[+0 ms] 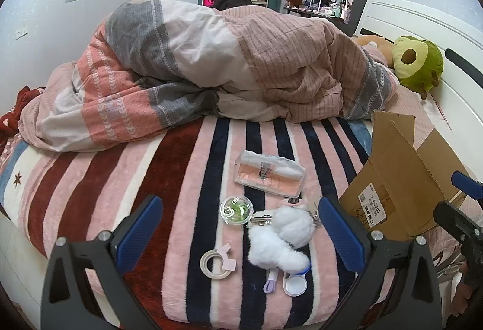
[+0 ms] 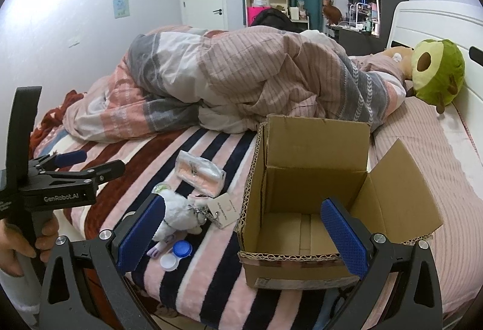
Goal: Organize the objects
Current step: 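Reach the right tool to the blue-capped contact lens case and grasp it, then carry the lens case over the cardboard box and open the right tool, then move the empty right tool back to the items on the bed, then grasp the white fluffy plush keychain with the right tool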
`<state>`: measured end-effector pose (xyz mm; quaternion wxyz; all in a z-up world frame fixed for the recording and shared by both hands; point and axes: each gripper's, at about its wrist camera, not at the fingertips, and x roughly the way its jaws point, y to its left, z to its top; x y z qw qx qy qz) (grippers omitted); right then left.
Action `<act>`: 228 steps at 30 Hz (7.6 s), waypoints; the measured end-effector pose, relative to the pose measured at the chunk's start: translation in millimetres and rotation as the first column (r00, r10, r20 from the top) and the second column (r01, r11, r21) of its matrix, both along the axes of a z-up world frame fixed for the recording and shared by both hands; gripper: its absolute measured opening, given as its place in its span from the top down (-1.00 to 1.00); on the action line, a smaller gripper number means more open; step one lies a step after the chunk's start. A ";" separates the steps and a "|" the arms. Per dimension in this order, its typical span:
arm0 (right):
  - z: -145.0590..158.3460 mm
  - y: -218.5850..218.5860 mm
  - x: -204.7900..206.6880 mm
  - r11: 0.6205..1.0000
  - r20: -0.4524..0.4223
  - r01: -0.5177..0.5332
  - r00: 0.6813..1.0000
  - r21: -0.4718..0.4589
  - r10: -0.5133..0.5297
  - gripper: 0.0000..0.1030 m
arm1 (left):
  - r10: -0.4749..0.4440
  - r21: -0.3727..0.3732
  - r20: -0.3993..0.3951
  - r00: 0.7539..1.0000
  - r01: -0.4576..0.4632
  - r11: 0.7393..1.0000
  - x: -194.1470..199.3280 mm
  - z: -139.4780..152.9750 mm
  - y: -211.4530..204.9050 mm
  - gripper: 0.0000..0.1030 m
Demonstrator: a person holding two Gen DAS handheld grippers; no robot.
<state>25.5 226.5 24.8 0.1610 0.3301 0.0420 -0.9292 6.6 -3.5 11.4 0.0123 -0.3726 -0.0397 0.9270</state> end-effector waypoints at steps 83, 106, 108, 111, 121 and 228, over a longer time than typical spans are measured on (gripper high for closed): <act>-49.8 -99.9 17.7 0.940 0.009 -0.334 0.942 0.064 0.334 0.49 | -0.630 0.133 0.114 0.769 0.616 0.776 -27.5 7.6 21.5 -0.55; 13.6 33.8 -15.3 0.959 -0.032 -0.267 0.964 -0.092 0.265 0.49 | -0.748 0.185 0.129 0.651 0.725 0.664 -62.7 64.6 176.2 0.27; 9.6 48.1 -22.0 0.963 -0.007 -0.250 0.968 -0.101 0.251 0.49 | -0.751 0.183 0.150 0.643 0.728 0.661 -69.4 60.4 193.7 0.27; 1.1 65.2 -36.2 0.961 0.047 -0.236 0.968 -0.145 0.245 0.49 | -0.749 0.188 0.188 0.636 0.725 0.663 -80.7 51.6 211.4 0.27; -28.6 82.8 -66.3 0.962 0.200 -0.217 0.948 -0.162 0.248 0.49 | -0.730 0.207 0.303 0.613 0.705 0.678 -109.6 20.1 239.3 0.27; -137.4 -125.5 -27.9 0.979 0.168 -0.199 0.964 -0.052 0.205 -0.34 | -0.451 0.271 0.089 0.888 0.414 0.869 -20.3 -69.9 -30.0 -0.68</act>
